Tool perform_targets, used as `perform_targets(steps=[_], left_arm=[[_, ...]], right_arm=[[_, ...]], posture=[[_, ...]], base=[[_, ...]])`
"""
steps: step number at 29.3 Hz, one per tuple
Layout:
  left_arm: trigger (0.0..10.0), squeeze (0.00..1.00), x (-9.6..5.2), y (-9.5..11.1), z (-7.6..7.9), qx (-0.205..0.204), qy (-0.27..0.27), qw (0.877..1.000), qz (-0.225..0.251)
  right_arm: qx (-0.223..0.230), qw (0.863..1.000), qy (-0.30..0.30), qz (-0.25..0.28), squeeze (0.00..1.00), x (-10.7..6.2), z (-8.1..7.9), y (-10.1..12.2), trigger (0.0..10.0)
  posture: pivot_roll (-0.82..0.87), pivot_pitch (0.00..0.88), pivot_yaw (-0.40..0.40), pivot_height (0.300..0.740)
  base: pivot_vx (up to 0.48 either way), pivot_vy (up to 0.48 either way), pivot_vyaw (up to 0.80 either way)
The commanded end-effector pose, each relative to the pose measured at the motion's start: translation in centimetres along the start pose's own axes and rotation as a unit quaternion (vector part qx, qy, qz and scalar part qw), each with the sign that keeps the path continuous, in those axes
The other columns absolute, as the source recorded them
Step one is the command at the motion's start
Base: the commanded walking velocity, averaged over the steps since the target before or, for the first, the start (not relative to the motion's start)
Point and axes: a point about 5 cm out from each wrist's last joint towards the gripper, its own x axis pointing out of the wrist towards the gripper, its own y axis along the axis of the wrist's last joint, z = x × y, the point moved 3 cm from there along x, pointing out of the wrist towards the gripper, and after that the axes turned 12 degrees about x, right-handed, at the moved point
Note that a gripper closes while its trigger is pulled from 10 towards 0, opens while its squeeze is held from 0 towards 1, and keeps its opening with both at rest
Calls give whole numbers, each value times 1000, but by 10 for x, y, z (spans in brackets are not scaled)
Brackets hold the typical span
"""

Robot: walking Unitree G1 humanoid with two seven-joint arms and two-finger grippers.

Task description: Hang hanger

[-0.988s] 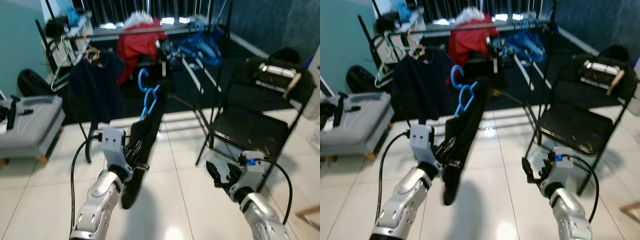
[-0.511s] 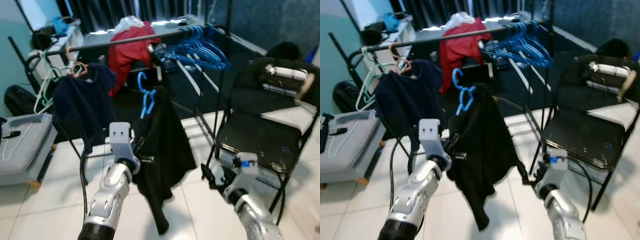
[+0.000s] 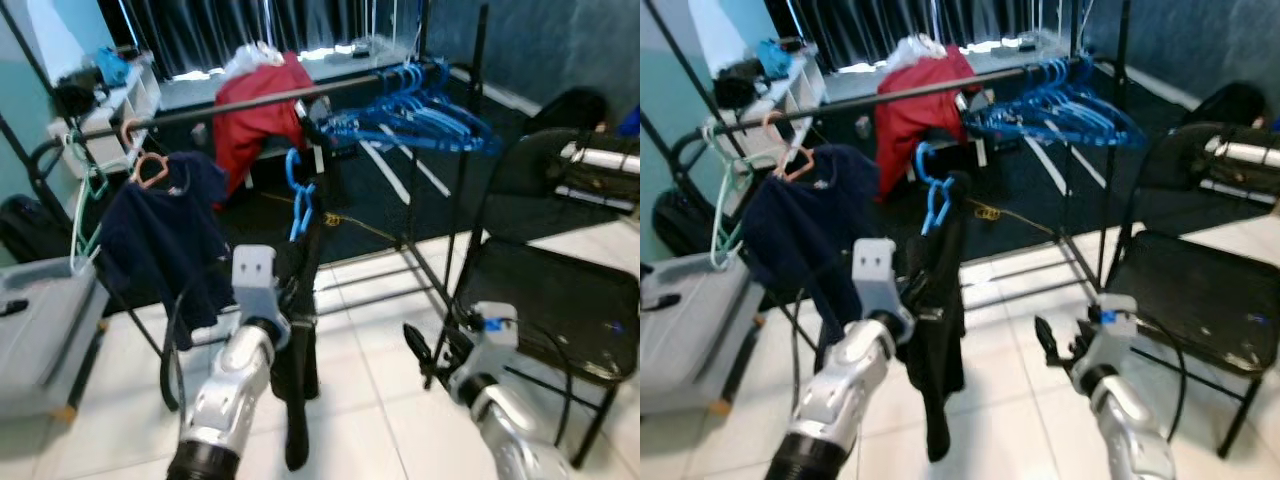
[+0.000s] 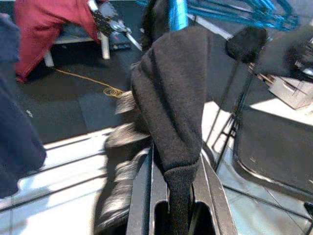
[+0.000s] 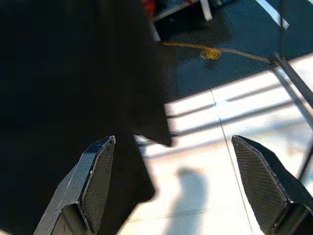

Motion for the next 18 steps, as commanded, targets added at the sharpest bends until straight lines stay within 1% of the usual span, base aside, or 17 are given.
perform_targets(steps=[1, 3, 4, 14, 18], left_arm=[[10000, 0, -1, 2, -10, 4, 20, 1000, 9], [10000, 0, -1, 2, -16, 10, 30, 999, 9], [10000, 0, -1, 2, -17, 11, 31, 999, 10], [10000, 0, 0, 2, -19, 13, 37, 999, 10], [10000, 0, 3, 7, -22, 17, 48, 999, 18]], right_arm=[[8, 1000, 9, -5, 0, 1, -6, -6, 10000], [10, 1000, 12, -5, 0, 2, -7, -6, 10000], [10, 1000, 13, -5, 0, 2, -7, -6, 10000], [9, 1000, 15, -7, 0, 2, -8, -7, 10000], [8, 1000, 16, -8, 0, 3, -8, -8, 10000]], posture=[[-174, 0, 104, 731], [-169, 0, 101, 731], [-169, 0, 101, 731], [-171, 0, 102, 731], [-172, 0, 105, 731]], base=[[480, 0, 0], [480, 0, 0], [480, 0, 0], [480, 0, 0], [480, 0, 0]])
